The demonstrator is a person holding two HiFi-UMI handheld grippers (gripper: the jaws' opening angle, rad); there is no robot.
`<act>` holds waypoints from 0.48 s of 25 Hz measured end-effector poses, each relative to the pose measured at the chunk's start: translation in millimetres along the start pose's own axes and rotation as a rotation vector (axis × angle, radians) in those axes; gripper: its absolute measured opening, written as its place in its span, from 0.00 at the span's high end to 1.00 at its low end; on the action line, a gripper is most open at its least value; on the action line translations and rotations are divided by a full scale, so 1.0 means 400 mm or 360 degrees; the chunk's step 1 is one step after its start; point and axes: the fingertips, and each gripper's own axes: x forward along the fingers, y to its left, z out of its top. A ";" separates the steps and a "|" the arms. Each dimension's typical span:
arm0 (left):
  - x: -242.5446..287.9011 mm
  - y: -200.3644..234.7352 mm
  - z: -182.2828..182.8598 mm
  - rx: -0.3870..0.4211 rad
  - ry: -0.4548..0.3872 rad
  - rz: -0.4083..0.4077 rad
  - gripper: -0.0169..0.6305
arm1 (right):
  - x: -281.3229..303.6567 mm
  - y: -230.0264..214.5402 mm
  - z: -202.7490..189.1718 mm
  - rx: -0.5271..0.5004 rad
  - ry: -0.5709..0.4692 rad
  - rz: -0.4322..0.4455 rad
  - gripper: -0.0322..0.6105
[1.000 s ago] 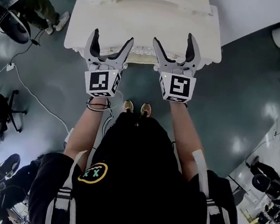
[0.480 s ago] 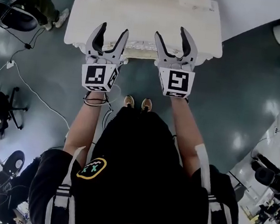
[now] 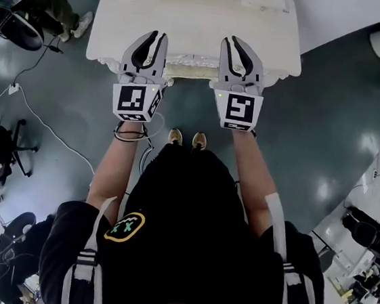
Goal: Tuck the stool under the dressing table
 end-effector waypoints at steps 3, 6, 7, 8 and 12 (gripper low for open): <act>0.002 -0.009 0.004 -0.0012 -0.0009 -0.0031 0.91 | -0.005 -0.002 -0.002 -0.0002 0.0003 -0.0004 0.92; 0.009 -0.026 0.008 -0.0020 -0.0018 -0.0091 0.94 | -0.004 0.002 -0.008 0.0000 0.0015 0.0015 0.92; 0.012 -0.032 0.009 -0.0022 -0.0017 -0.0110 0.94 | -0.005 0.004 -0.009 0.0002 0.0019 0.0020 0.92; 0.014 -0.038 0.008 -0.0024 -0.0014 -0.0126 0.94 | -0.005 0.005 -0.011 0.0004 0.0024 0.0025 0.92; 0.019 -0.048 0.007 -0.0028 -0.0009 -0.0148 0.94 | -0.006 0.007 -0.015 0.0010 0.0038 0.0042 0.92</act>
